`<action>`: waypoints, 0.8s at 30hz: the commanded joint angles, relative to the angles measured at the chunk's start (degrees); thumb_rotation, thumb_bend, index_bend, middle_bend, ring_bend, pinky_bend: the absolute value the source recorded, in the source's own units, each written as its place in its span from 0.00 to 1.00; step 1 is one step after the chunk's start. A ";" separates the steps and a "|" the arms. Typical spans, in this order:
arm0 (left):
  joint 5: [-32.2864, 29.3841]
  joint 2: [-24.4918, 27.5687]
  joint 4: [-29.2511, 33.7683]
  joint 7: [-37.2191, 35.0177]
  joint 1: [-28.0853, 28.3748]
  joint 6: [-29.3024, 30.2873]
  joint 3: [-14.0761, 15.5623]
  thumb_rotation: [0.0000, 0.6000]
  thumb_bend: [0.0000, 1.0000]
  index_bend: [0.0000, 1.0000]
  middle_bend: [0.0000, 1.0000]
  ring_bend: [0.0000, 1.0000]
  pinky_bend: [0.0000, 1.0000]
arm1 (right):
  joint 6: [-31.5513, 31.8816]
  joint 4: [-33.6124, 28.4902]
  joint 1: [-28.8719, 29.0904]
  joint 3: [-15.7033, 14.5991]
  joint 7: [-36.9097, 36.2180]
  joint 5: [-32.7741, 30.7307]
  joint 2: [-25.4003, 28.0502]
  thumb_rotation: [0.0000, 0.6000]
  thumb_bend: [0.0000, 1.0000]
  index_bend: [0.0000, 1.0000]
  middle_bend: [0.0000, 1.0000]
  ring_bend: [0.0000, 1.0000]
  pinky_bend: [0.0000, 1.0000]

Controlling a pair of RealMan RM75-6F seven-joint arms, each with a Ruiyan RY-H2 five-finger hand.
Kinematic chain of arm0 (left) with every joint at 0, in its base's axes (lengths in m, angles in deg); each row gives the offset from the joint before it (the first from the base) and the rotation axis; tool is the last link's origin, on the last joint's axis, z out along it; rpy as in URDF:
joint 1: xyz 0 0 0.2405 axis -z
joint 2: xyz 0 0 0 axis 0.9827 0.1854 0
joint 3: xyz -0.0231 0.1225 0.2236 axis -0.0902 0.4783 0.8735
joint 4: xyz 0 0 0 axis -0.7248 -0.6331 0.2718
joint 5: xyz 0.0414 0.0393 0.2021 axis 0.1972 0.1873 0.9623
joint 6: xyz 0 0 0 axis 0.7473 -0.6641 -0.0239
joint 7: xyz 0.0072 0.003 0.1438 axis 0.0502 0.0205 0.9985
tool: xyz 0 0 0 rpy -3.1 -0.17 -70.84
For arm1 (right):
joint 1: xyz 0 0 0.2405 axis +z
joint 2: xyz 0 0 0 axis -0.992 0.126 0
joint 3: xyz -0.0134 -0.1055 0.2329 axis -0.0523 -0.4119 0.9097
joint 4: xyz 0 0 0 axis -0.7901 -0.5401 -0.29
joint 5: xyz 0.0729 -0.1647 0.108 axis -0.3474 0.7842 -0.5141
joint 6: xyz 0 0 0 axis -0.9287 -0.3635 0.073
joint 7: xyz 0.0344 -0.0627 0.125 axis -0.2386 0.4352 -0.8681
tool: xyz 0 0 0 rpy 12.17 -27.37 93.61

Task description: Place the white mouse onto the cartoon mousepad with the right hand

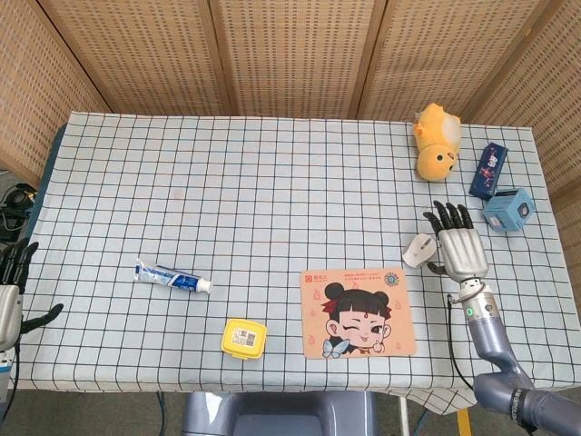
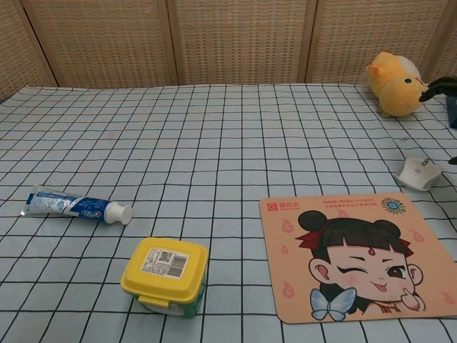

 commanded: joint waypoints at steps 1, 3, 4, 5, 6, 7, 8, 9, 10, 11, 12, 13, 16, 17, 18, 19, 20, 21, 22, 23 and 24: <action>0.01 -0.17 -0.09 0.18 0.15 -0.33 0.10 1.00 0.03 0.00 0.00 0.00 0.00 | -2.06 5.13 1.03 -1.98 -3.70 3.73 -0.22 1.00 0.19 0.21 0.16 0.02 0.06; 0.05 -0.24 -0.04 0.17 0.21 -0.48 0.16 1.00 0.03 0.00 0.00 0.00 0.00 | -2.66 8.69 1.86 -2.79 -6.05 5.82 -1.18 1.00 0.18 0.23 0.17 0.03 0.06; 0.18 -0.20 0.11 0.00 0.24 -0.54 0.25 1.00 0.03 0.00 0.00 0.00 0.00 | -3.11 11.03 2.38 -3.35 -7.46 7.02 -1.90 1.00 0.18 0.24 0.18 0.03 0.07; 0.28 -0.14 0.24 -0.21 0.25 -0.56 0.29 1.00 0.03 0.00 0.00 0.00 0.00 | -3.24 12.68 2.73 -3.69 -8.53 7.87 -2.45 1.00 0.18 0.25 0.19 0.04 0.07; 0.34 -0.08 0.35 -0.41 0.24 -0.56 0.31 1.00 0.03 0.00 0.00 0.00 0.00 | -3.43 14.40 3.12 -4.04 -9.57 8.70 -3.05 1.00 0.18 0.26 0.19 0.04 0.07; 0.34 -0.01 0.39 -0.46 0.22 -0.54 0.33 1.00 0.03 0.00 0.00 0.00 0.00 | -3.87 16.40 3.61 -4.51 -10.83 9.58 -3.72 1.00 0.18 0.28 0.20 0.05 0.08; 0.34 -0.01 0.37 -0.42 0.22 -0.53 0.32 1.00 0.03 0.00 0.00 0.00 0.00 | -4.40 17.72 4.02 -4.84 -11.71 10.15 -4.16 1.00 0.18 0.29 0.20 0.05 0.08; 0.32 -0.01 0.36 -0.38 0.23 -0.56 0.33 1.00 0.03 0.00 0.00 0.00 0.00 | -5.05 18.84 4.44 -5.20 -12.54 10.65 -4.47 1.00 0.18 0.30 0.21 0.05 0.08; 0.31 -0.02 0.36 -0.38 0.24 -0.61 0.34 1.00 0.03 0.00 0.00 0.00 0.00 | -5.64 19.71 4.79 -5.49 -13.24 11.03 -4.70 1.00 0.18 0.30 0.20 0.05 0.08; 0.30 -0.02 0.35 -0.39 0.26 -0.65 0.35 1.00 0.03 0.00 0.00 0.00 0.00 | -5.95 20.19 4.97 -5.67 -13.59 11.25 -4.84 1.00 0.18 0.30 0.20 0.05 0.08; 0.32 -0.02 0.34 -0.40 0.28 -0.70 0.37 1.00 0.03 0.00 0.00 0.00 0.00 | -6.29 20.63 5.17 -5.91 -13.82 11.52 -4.95 1.00 0.18 0.30 0.20 0.05 0.08; 0.38 -0.01 0.30 -0.44 0.32 -0.80 0.43 1.00 0.03 0.00 0.00 0.00 0.00 | -6.86 21.35 5.52 -6.42 -14.01 12.10 -5.14 1.00 0.18 0.30 0.19 0.05 0.08; 0.41 -0.03 0.28 -0.71 0.43 -1.04 0.48 1.00 0.03 0.00 0.00 0.00 0.00 | -7.91 22.89 6.23 -7.40 -13.75 13.17 -5.84 1.00 0.18 0.31 0.17 0.05 0.07; 0.41 -0.05 0.24 -0.70 0.44 -1.05 0.48 1.00 0.03 0.00 0.00 0.00 0.00 | -8.38 23.21 6.46 -7.59 -14.03 13.33 -6.03 1.00 0.18 0.31 0.16 0.05 0.06; 0.42 -0.08 0.18 -0.72 0.43 -1.01 0.47 1.00 0.03 0.00 0.00 0.00 0.00 | -8.79 23.71 6.71 -7.73 -14.25 13.47 -6.23 1.00 0.18 0.31 0.16 0.05 0.06; 0.44 -0.10 0.15 -0.77 0.42 -0.96 0.47 1.00 0.03 0.00 0.00 0.00 0.00 | -8.99 24.52 6.97 -7.85 -14.40 13.69 -6.55 1.00 0.18 0.31 0.16 0.05 0.05; 0.44 -0.09 0.15 -0.81 0.40 -0.92 0.47 1.00 0.03 0.00 0.00 0.00 0.00 | -9.07 25.16 7.11 -7.92 -14.47 13.81 -6.80 1.00 0.18 0.31 0.15 0.05 0.05; 0.45 -0.08 0.15 -0.84 0.39 -0.88 0.46 1.00 0.03 0.00 0.00 0.00 0.00 | -9.13 25.77 7.23 -7.95 -14.60 13.88 -7.06 1.00 0.18 0.31 0.15 0.05 0.05; 0.47 -0.08 0.15 -0.85 0.38 -0.84 0.45 1.00 0.03 0.00 0.00 0.00 0.00 | -9.16 26.28 7.33 -7.96 -14.84 13.93 -7.29 1.00 0.18 0.32 0.15 0.05 0.05; 0.53 -0.08 0.15 -0.84 0.38 -0.78 0.46 1.00 0.03 0.00 0.00 0.00 0.00 | -9.30 26.87 7.47 -7.99 -15.23 13.99 -7.51 1.00 0.18 0.32 0.15 0.05 0.05; 0.55 -0.08 0.15 -0.82 0.37 -0.75 0.46 1.00 0.03 0.00 0.00 0.00 0.00 | -9.35 27.16 7.54 -8.01 -15.35 14.02 -7.59 1.00 0.18 0.32 0.15 0.05 0.05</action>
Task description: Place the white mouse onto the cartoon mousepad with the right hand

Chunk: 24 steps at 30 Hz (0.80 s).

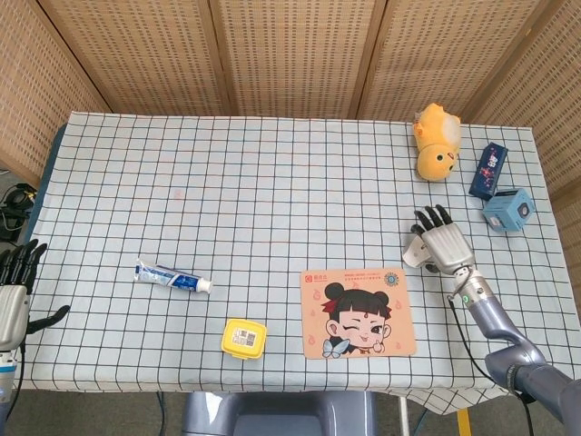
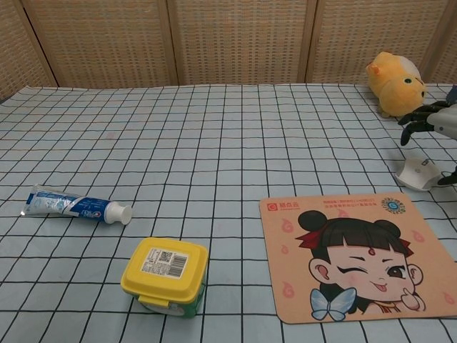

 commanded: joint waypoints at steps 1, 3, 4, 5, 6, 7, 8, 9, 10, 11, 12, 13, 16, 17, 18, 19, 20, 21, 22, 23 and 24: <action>0.08 -0.01 -0.01 0.06 0.00 0.07 0.02 1.00 0.03 0.00 0.00 0.00 0.00 | -0.30 1.59 0.50 -0.20 -0.65 0.35 -0.67 1.00 0.18 0.32 0.15 0.05 0.05; 0.08 -0.03 -0.05 0.08 0.00 0.04 0.03 1.00 0.03 0.00 0.00 0.00 0.00 | -0.32 2.32 0.66 -0.37 -0.71 0.60 -0.81 1.00 0.18 0.33 0.15 0.05 0.05; 0.03 -0.05 -0.08 0.07 0.01 0.01 0.03 1.00 0.03 0.00 0.00 0.00 0.00 | -0.42 2.51 0.73 -0.47 -0.94 0.69 -0.82 1.00 0.18 0.34 0.15 0.05 0.05; -0.04 -0.10 -0.17 0.11 0.02 -0.07 0.03 1.00 0.03 0.00 0.00 0.00 0.00 | -0.65 2.71 0.77 -0.65 -1.27 0.78 -0.76 1.00 0.18 0.34 0.15 0.05 0.05; -0.07 -0.13 -0.22 0.14 0.04 -0.11 0.03 1.00 0.03 0.00 0.00 0.00 0.00 | -0.76 2.80 0.80 -0.81 -1.50 0.91 -0.70 1.00 0.18 0.34 0.15 0.05 0.05; -0.11 -0.18 -0.28 0.19 0.05 -0.14 0.02 1.00 0.03 0.00 0.00 0.00 0.00 | -0.85 2.95 0.81 -1.12 -1.66 1.19 -0.66 1.00 0.18 0.34 0.15 0.05 0.05; -0.12 -0.21 -0.29 0.21 0.07 -0.12 -0.02 1.00 0.03 0.00 0.00 0.00 0.00 | -0.85 3.12 0.80 -1.33 -1.74 1.38 -0.66 1.00 0.18 0.34 0.15 0.05 0.05; -0.13 -0.22 -0.29 0.23 0.08 -0.10 -0.04 1.00 0.03 0.00 0.00 0.00 0.00 | -0.81 3.26 0.78 -1.45 -1.90 1.50 -0.70 1.00 0.18 0.34 0.15 0.05 0.05; -0.13 -0.25 -0.31 0.24 0.09 -0.06 -0.07 1.00 0.03 0.00 0.00 0.00 0.00 | -0.78 3.37 0.76 -1.55 -2.17 1.58 -0.77 1.00 0.18 0.34 0.15 0.04 0.05; -0.15 -0.30 -0.34 0.27 0.09 -0.03 -0.10 1.00 0.03 0.00 0.00 0.00 0.00 | -0.72 3.44 0.75 -1.65 -2.73 1.69 -0.89 1.00 0.18 0.34 0.14 0.04 0.04; -0.17 -0.32 -0.35 0.30 0.10 -0.04 -0.11 1.00 0.03 0.00 0.00 0.00 0.00 | -0.69 3.55 0.75 -1.71 -2.96 1.76 -0.96 1.00 0.18 0.34 0.14 0.03 0.04; -0.20 -0.35 -0.41 0.36 0.10 -0.09 -0.08 1.00 0.03 0.00 0.00 0.00 0.00 | -0.65 3.77 0.78 -1.80 -3.17 1.88 -1.08 1.00 0.18 0.34 0.13 0.03 0.03; -0.23 -0.42 -0.42 0.58 0.15 -0.22 -0.03 1.00 0.03 0.00 0.00 0.00 0.00 | -0.68 4.75 1.00 -1.92 -3.34 2.10 -1.68 1.00 0.18 0.34 0.12 0.02 0.02; -0.22 -0.44 -0.41 0.65 0.14 -0.22 -0.02 1.00 0.03 0.00 0.00 0.00 0.00 | -0.77 5.00 1.08 -1.93 -3.47 2.11 -1.89 1.00 0.18 0.33 0.11 0.01 0.01; -0.21 -0.47 -0.41 0.69 0.14 -0.19 -0.01 1.00 0.03 0.00 0.00 0.00 0.00 | -0.82 5.20 1.15 -1.94 -3.67 2.13 -2.09 1.00 0.18 0.33 0.11 0.01 0.01; -0.24 -0.48 -0.42 0.71 0.13 -0.17 -0.03 1.00 0.03 0.00 0.00 0.00 0.00 | -0.85 5.47 1.23 -2.00 -3.89 2.22 -2.34 1.00 0.18 0.33 0.10 0.01 0.01; -0.33 -0.48 -0.42 0.71 0.13 -0.18 -0.07 1.00 0.03 0.00 0.00 0.00 0.00 | -0.80 5.73 1.28 -2.06 -3.95 2.31 -2.54 1.00 0.18 0.33 0.10 0.00 0.01; -0.40 -0.48 -0.43 0.71 0.12 -0.18 -0.11 1.00 0.03 0.00 0.00 0.00 0.00 | -0.76 5.94 1.30 -2.09 -3.95 2.37 -2.69 1.00 0.18 0.32 0.10 0.00 0.01; -0.48 -0.46 -0.43 0.68 0.12 -0.23 -0.14 1.00 0.03 0.00 0.00 0.00 0.00 | -0.79 6.25 1.34 -2.14 -3.97 2.41 -2.92 1.00 0.18 0.32 0.10 0.00 0.01; -0.55 -0.43 -0.44 0.61 0.13 -0.25 -0.17 1.00 0.03 0.00 0.00 0.00 0.00 | -0.88 6.53 1.39 -2.15 -4.16 2.40 -3.18 1.00 0.18 0.32 0.10 0.00 0.01; -0.57 -0.43 -0.47 0.59 0.13 -0.25 -0.20 1.00 0.03 0.00 0.00 0.00 0.00 | -1.02 6.77 1.44 -2.27 -4.19 2.48 -3.38 1.00 0.18 0.32 0.10 0.00 0.01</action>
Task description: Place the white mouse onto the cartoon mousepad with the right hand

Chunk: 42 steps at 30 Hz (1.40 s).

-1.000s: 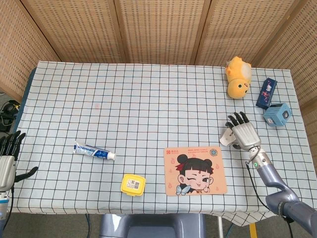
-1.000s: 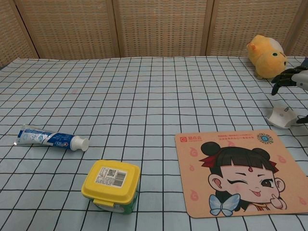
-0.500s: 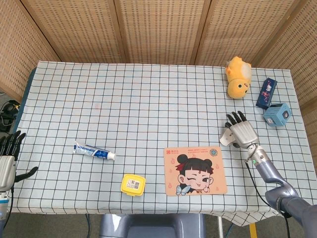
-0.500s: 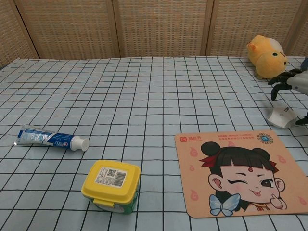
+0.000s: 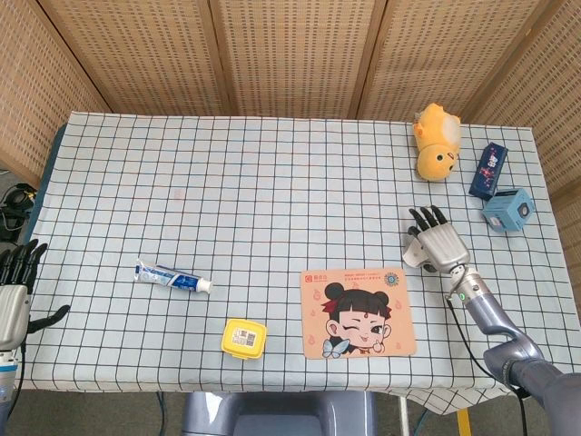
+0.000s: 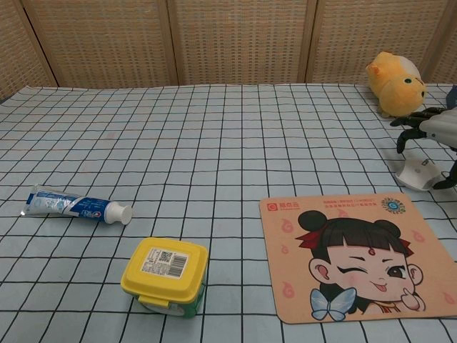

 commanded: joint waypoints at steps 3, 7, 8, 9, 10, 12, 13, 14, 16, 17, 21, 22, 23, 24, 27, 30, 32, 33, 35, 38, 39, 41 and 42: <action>-0.04 -0.01 -0.13 -0.07 0.06 -0.16 0.02 1.00 0.03 0.00 0.00 0.00 0.00 | -0.90 1.65 0.26 -0.29 0.05 0.01 -1.04 1.00 0.18 0.32 0.11 0.00 0.01; -0.05 0.00 -0.14 -0.18 0.04 -0.10 -0.02 1.00 0.03 0.00 0.00 0.00 0.00 | -1.85 3.03 0.29 -0.22 0.22 -0.49 -1.66 1.00 0.18 0.33 0.12 0.00 0.01; -0.07 0.00 -0.15 -0.16 0.05 -0.12 -0.02 1.00 0.03 0.00 0.00 0.00 0.00 | -1.98 3.30 0.29 -0.22 0.21 -0.55 -1.77 1.00 0.18 0.33 0.12 0.00 0.01; -0.08 -0.01 -0.16 -0.14 0.06 -0.13 -0.02 1.00 0.03 0.00 0.00 0.00 0.00 | -2.03 3.46 0.29 -0.22 0.19 -0.57 -1.84 1.00 0.18 0.34 0.12 0.00 0.01; -0.10 -0.03 -0.16 -0.06 0.08 -0.20 0.00 1.00 0.03 0.00 0.00 0.00 0.00 | -2.16 3.76 0.28 -0.20 0.09 -0.66 -1.96 1.00 0.18 0.35 0.13 0.00 0.01; -0.11 -0.10 -0.17 0.06 0.12 -0.30 0.04 1.00 0.03 0.00 0.00 0.00 0.00 | -2.08 4.04 0.18 -0.19 -0.33 -0.71 -2.09 1.00 0.18 0.36 0.14 0.00 0.01; -0.11 -0.14 -0.19 0.11 0.13 -0.34 0.06 1.00 0.03 0.00 0.00 0.00 0.00 | -1.78 4.15 0.08 -0.22 -0.65 -0.63 -2.16 1.00 0.18 0.38 0.15 0.00 0.01; -0.14 -0.17 -0.20 0.15 0.14 -0.38 0.06 1.00 0.03 0.00 0.00 0.00 0.00 | -1.56 4.19 0.02 -0.25 -0.94 -0.56 -2.21 1.00 0.18 0.39 0.16 0.00 0.01; -0.19 -0.20 -0.20 0.21 0.20 -0.49 0.06 1.00 0.03 0.00 0.00 0.00 0.00 | -1.15 4.32 -0.07 -0.39 -1.38 -0.32 -2.31 1.00 0.18 0.41 0.18 0.01 0.02; -0.20 -0.20 -0.17 0.23 0.22 -0.55 0.07 1.00 0.03 0.00 0.00 0.00 0.00 | -0.84 4.44 -0.11 -0.51 -1.62 -0.11 -2.39 1.00 0.18 0.42 0.19 0.02 0.03; -0.18 -0.19 -0.08 0.28 0.21 -0.48 0.07 1.00 0.03 0.00 0.00 0.00 0.00 | -0.05 4.98 -0.20 -1.03 -2.28 0.63 -2.99 1.00 0.18 0.44 0.21 0.06 0.06; -0.21 -0.17 -0.06 0.26 0.20 -0.48 0.07 1.00 0.03 0.00 0.00 0.00 0.00 | -0.06 5.11 -0.18 -1.09 -2.38 0.71 -3.15 1.00 0.18 0.45 0.21 0.06 0.06; -0.22 -0.13 -0.02 0.23 0.19 -0.49 0.07 1.00 0.03 0.00 0.00 0.00 0.00 | -0.06 5.30 -0.15 -1.15 -2.43 0.78 -3.32 1.00 0.18 0.45 0.21 0.06 0.06; -0.25 -0.11 0.01 0.21 0.19 -0.52 0.07 1.00 0.03 0.00 0.00 0.00 0.00 | -0.11 5.38 -0.10 -1.22 -2.48 0.87 -3.43 1.00 0.18 0.45 0.21 0.06 0.06; -0.38 -0.02 0.03 0.10 0.18 -0.60 0.04 1.00 0.03 0.00 0.00 0.00 0.00 | 0.41 5.44 0.05 -1.33 -2.65 1.25 -3.65 1.00 0.18 0.46 0.23 0.09 0.10; -0.50 0.06 0.05 -0.07 0.19 -0.64 -0.04 1.00 0.03 0.00 0.00 0.00 0.00 | 2.21 5.84 0.00 -1.26 -3.19 1.75 -4.02 1.00 0.18 0.59 0.36 0.24 0.25; -0.52 0.08 0.04 -0.27 0.19 -0.66 -0.05 1.00 0.03 0.00 0.00 0.00 0.00 | 3.54 6.34 -0.12 -1.32 -3.54 2.18 -4.31 1.00 0.18 0.69 0.47 0.37 0.39; -0.58 0.11 0.05 -0.37 0.20 -0.71 -0.08 1.00 0.03 0.00 0.00 0.00 0.00 | 4.10 6.56 -0.17 -1.34 -3.78 2.35 -4.43 1.00 0.18 0.76 0.54 0.44 0.47; -0.72 0.18 0.08 -0.61 0.21 -0.84 -0.11 1.00 0.03 0.00 0.00 0.00 0.00 | 5.33 7.01 -0.26 -1.33 -4.29 2.67 -4.66 1.00 0.19 0.82 0.61 0.51 0.55; -0.69 0.19 0.08 -0.64 0.22 -0.79 -0.15 1.00 0.03 0.00 0.00 0.00 0.00 | 6.48 6.97 -0.20 -1.54 -4.62 3.27 -4.42 1.00 0.20 0.84 0.64 0.56 0.59; -0.67 0.19 0.11 -0.65 0.22 -0.77 -0.13 1.00 0.03 0.00 0.00 0.00 0.00 | 7.04 6.75 -0.15 -1.60 -4.48 3.53 -4.18 1.00 0.20 0.84 0.64 0.57 0.60; -0.63 0.21 0.14 -0.57 0.21 -0.72 -0.13 1.00 0.03 0.00 0.00 0.00 0.00 | 7.90 5.80 0.02 -1.48 -4.05 3.78 -3.52 1.00 0.20 0.84 0.64 0.57 0.60; -0.62 0.22 0.18 -0.56 0.22 -0.71 -0.13 1.00 0.03 0.00 0.00 0.00 0.00 | 8.19 5.02 0.18 -1.39 -3.82 3.88 -3.06 1.00 0.19 0.84 0.64 0.57 0.60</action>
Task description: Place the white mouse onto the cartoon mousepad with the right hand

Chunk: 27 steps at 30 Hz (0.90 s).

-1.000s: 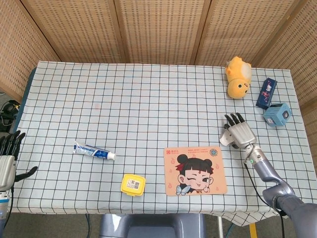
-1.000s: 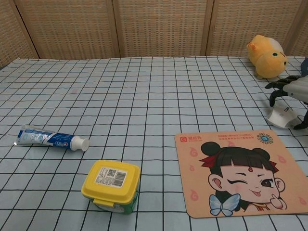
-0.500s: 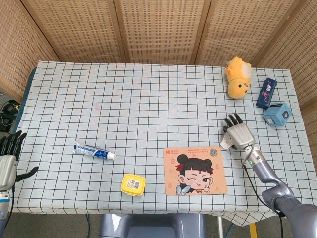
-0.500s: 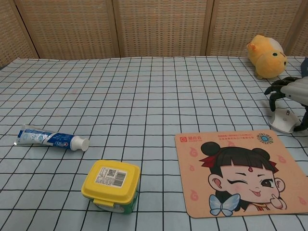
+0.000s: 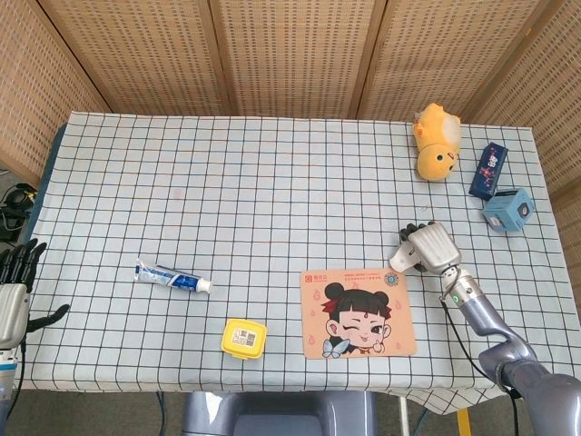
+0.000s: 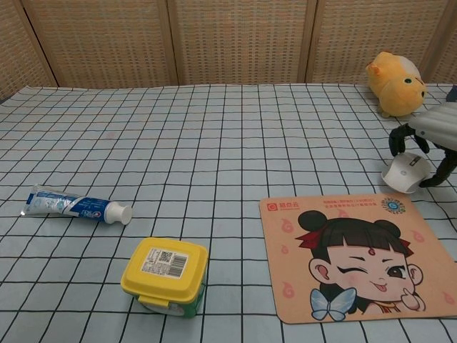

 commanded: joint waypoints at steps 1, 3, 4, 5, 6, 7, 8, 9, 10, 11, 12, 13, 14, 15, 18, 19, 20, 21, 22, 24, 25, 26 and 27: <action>0.03 0.06 0.13 -0.01 -0.01 0.06 -0.01 1.00 0.03 0.00 0.00 0.00 0.00 | 0.97 -2.68 0.47 0.16 0.95 0.49 1.68 1.00 0.19 0.84 0.64 0.57 0.60; 0.08 0.10 0.15 0.03 -0.03 0.20 -0.05 1.00 0.03 0.00 0.00 0.00 0.00 | 1.68 -5.01 0.72 0.22 2.24 0.85 2.92 1.00 0.19 0.84 0.64 0.57 0.60; 0.08 0.11 0.15 0.03 -0.04 0.20 -0.05 1.00 0.03 0.00 0.00 0.00 0.00 | 1.84 -6.28 0.77 0.29 2.87 0.87 3.53 1.00 0.20 0.84 0.64 0.57 0.60; 0.09 0.11 0.17 -0.03 -0.04 0.16 -0.01 1.00 0.03 0.00 0.00 0.00 0.00 | 2.22 -8.16 0.93 0.32 3.83 1.11 4.37 1.00 0.20 0.84 0.64 0.57 0.60; 0.14 0.12 0.18 -0.04 -0.04 0.15 0.03 1.00 0.03 0.00 0.00 0.00 0.00 | 2.42 -9.67 1.04 0.33 4.60 1.27 5.05 1.00 0.20 0.84 0.64 0.57 0.60; 0.24 0.13 0.19 -0.01 -0.04 0.20 0.07 1.00 0.03 0.00 0.00 0.00 0.00 | 2.81 -11.81 1.20 0.29 5.66 1.62 5.94 1.00 0.20 0.84 0.64 0.57 0.60; 0.30 0.13 0.20 -0.01 -0.05 0.22 0.10 1.00 0.03 0.00 0.00 0.00 0.00 | 3.05 -13.31 1.31 0.26 6.49 1.87 6.56 1.00 0.19 0.84 0.64 0.57 0.60; 0.34 0.14 0.22 -0.03 -0.06 0.25 0.12 1.00 0.03 0.00 0.00 0.00 0.00 | 3.22 -14.72 1.39 0.24 7.35 2.06 7.15 1.00 0.19 0.84 0.65 0.57 0.60; 0.38 0.16 0.25 -0.06 -0.07 0.31 0.12 1.00 0.03 0.00 0.00 0.00 0.00 | 3.67 -16.27 1.54 0.15 8.34 2.54 7.70 1.00 0.19 0.84 0.65 0.57 0.60; 0.40 0.18 0.27 -0.09 -0.09 0.34 0.13 1.00 0.03 0.00 0.00 0.00 0.00 | 3.80 -17.57 1.58 0.19 9.22 2.64 8.18 1.00 0.19 0.84 0.65 0.57 0.60; 0.40 0.21 0.28 -0.14 -0.10 0.38 0.11 1.00 0.03 0.00 0.00 0.00 0.00 | 4.01 -18.97 1.66 0.18 10.15 2.88 8.62 1.00 0.19 0.84 0.65 0.57 0.60; 0.39 0.22 0.28 -0.17 -0.11 0.41 0.10 1.00 0.03 0.00 0.00 0.00 0.00 | 4.18 -19.94 1.71 0.15 10.70 3.07 8.93 1.00 0.19 0.84 0.65 0.57 0.60; 0.38 0.24 0.30 -0.22 -0.12 0.42 0.08 1.00 0.03 0.00 0.00 0.00 0.00 | 4.46 -21.46 1.76 0.10 11.42 3.36 9.37 1.00 0.19 0.84 0.65 0.57 0.60; 0.37 0.27 0.32 -0.27 -0.14 0.44 0.08 1.00 0.03 0.00 0.00 0.00 0.00 | 4.73 -22.98 1.81 -0.01 12.09 3.74 9.79 1.00 0.19 0.84 0.65 0.57 0.60; 0.46 0.34 0.37 -0.33 -0.16 0.53 0.09 1.00 0.03 0.00 0.00 0.00 0.00 | 5.76 -27.64 2.07 -0.83 14.94 5.81 11.06 1.00 0.19 0.84 0.65 0.57 0.60; 0.58 0.35 0.38 -0.31 -0.17 0.56 0.16 1.00 0.03 0.00 0.00 0.00 0.00 | 6.57 -29.60 2.19 -1.61 17.07 7.56 11.36 1.00 0.19 0.84 0.65 0.57 0.60; 0.64 0.35 0.40 -0.31 -0.19 0.56 0.22 1.00 0.03 0.00 0.00 0.00 0.00 | 6.68 -30.77 2.14 -1.88 18.08 8.01 11.55 1.00 0.19 0.84 0.65 0.57 0.60; 0.68 0.36 0.41 -0.31 -0.19 0.57 0.23 1.00 0.03 0.00 0.00 0.00 0.00 | 6.63 -31.72 2.10 -2.03 18.73 8.21 11.71 1.00 0.19 0.84 0.65 0.57 0.60; 0.74 0.36 0.43 -0.29 -0.19 0.60 0.25 1.00 0.03 0.00 0.00 0.00 0.00 | 6.52 -33.06 2.16 -2.57 19.33 8.95 11.83 1.00 0.19 0.84 0.65 0.57 0.60; 0.75 0.36 0.43 -0.30 -0.18 0.57 0.27 1.00 0.03 0.00 0.00 0.00 0.00 | 6.33 -34.22 2.26 -3.22 20.18 9.89 11.94 1.00 0.19 0.84 0.65 0.57 0.60; 0.74 0.37 0.43 -0.33 -0.18 0.54 0.28 1.00 0.03 0.00 0.00 0.00 0.00 | 6.25 -34.52 2.30 -3.48 20.36 10.27 11.95 1.00 0.19 0.84 0.65 0.57 0.60; 0.73 0.38 0.42 -0.35 -0.18 0.52 0.29 1.00 0.03 0.00 0.00 0.00 0.00 | 6.16 -34.67 2.34 -3.71 20.39 10.56 11.92 1.00 0.19 0.84 0.65 0.57 0.60; 0.74 0.37 0.41 -0.35 -0.18 0.52 0.29 1.00 0.03 0.00 0.00 0.00 0.00 | 6.08 -34.78 2.37 -3.94 20.38 10.84 11.90 1.00 0.19 0.84 0.65 0.57 0.60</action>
